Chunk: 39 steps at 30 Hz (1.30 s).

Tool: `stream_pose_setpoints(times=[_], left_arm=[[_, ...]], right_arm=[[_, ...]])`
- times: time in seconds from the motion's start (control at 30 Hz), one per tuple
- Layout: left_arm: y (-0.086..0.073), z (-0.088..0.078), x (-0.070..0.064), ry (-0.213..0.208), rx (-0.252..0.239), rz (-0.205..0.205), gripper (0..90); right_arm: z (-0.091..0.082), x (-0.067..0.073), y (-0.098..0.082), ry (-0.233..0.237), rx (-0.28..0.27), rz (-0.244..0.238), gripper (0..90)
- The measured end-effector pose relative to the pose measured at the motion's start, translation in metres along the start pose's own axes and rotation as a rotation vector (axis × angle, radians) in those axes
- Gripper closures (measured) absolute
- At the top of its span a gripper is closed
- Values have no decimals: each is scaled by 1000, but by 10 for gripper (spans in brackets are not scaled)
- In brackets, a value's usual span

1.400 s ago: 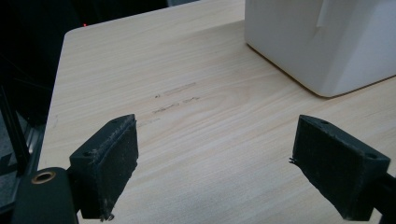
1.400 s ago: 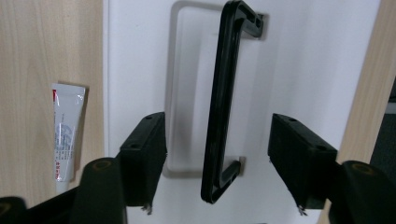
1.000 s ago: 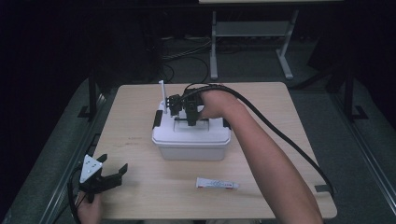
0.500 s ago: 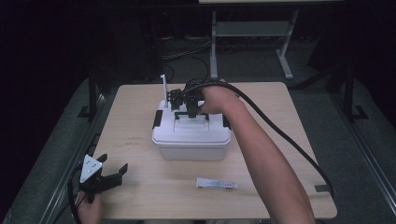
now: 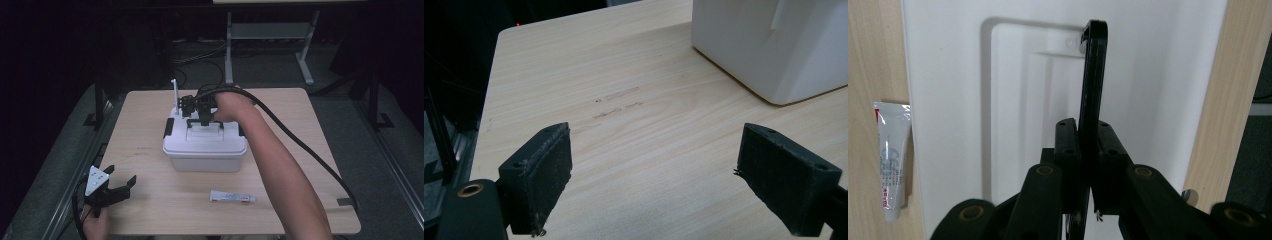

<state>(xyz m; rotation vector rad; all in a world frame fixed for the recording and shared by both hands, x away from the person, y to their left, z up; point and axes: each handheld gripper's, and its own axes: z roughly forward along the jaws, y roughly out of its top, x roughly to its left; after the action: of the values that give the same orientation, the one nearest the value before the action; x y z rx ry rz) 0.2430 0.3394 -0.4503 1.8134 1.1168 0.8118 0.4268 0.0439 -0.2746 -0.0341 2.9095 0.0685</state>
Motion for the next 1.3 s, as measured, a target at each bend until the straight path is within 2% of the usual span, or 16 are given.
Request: stream_pose_setpoints(times=[0.8,1.0,1.3], left_arm=[[0,-1,0,3,-7,-2,138],[0,-1,0,4,-7,-3,138],[0,0,0,3,-8,-1,138]], right_arm=[[-8,-1,-3,8,-15,15,838],[-14,-1,-5,18,-19,23,837],[-26,0,-12,6,-26,32,838]])
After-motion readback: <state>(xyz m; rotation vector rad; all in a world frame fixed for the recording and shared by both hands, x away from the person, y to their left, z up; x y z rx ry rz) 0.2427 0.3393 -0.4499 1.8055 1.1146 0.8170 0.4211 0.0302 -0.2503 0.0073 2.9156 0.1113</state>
